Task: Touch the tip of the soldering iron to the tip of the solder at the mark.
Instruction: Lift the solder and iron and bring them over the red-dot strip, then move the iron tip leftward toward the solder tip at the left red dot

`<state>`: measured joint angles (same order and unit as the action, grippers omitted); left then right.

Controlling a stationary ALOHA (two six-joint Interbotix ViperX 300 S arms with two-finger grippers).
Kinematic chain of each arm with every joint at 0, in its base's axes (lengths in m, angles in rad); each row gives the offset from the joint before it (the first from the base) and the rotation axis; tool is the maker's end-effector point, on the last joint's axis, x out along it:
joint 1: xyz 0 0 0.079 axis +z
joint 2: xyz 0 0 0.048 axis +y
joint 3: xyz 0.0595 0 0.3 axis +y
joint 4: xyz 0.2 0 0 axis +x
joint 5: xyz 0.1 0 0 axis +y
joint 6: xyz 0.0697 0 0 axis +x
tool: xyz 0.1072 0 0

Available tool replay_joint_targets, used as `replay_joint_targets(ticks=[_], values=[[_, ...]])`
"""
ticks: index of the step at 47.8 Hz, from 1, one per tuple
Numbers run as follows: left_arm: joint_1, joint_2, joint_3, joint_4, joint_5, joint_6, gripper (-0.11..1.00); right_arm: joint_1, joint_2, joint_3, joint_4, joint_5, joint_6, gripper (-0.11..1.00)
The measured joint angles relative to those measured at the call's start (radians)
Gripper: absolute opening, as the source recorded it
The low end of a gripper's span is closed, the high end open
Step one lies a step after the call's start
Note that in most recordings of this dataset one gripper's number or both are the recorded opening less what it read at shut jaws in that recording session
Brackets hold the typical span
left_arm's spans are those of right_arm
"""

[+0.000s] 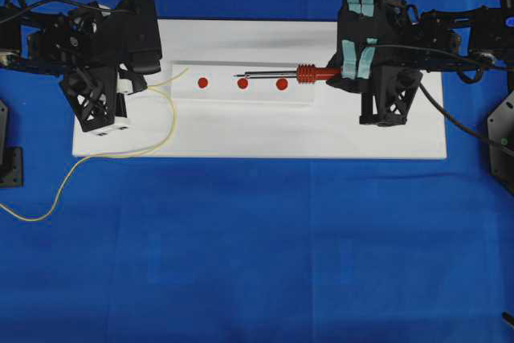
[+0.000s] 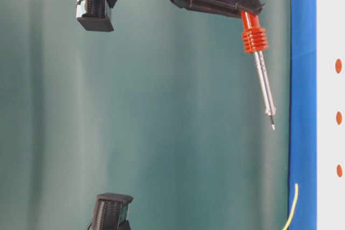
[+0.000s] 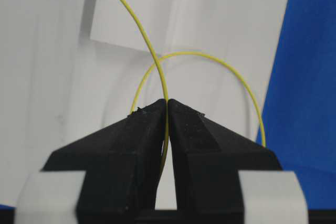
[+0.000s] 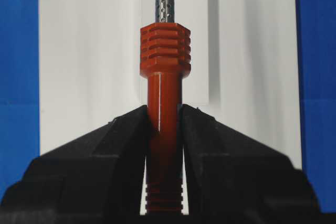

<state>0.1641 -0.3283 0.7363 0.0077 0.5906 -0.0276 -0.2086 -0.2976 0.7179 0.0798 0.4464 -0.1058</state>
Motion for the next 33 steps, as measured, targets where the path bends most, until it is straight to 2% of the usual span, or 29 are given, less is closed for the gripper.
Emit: replay_joint_targets(ticks=[33], values=[[-0.018, 0.195, -0.077, 0.0, 0.002, 0.021, 0.02, -0.003, 0.035, 0.0, -0.002, -0.014, 0.0, 0.06]])
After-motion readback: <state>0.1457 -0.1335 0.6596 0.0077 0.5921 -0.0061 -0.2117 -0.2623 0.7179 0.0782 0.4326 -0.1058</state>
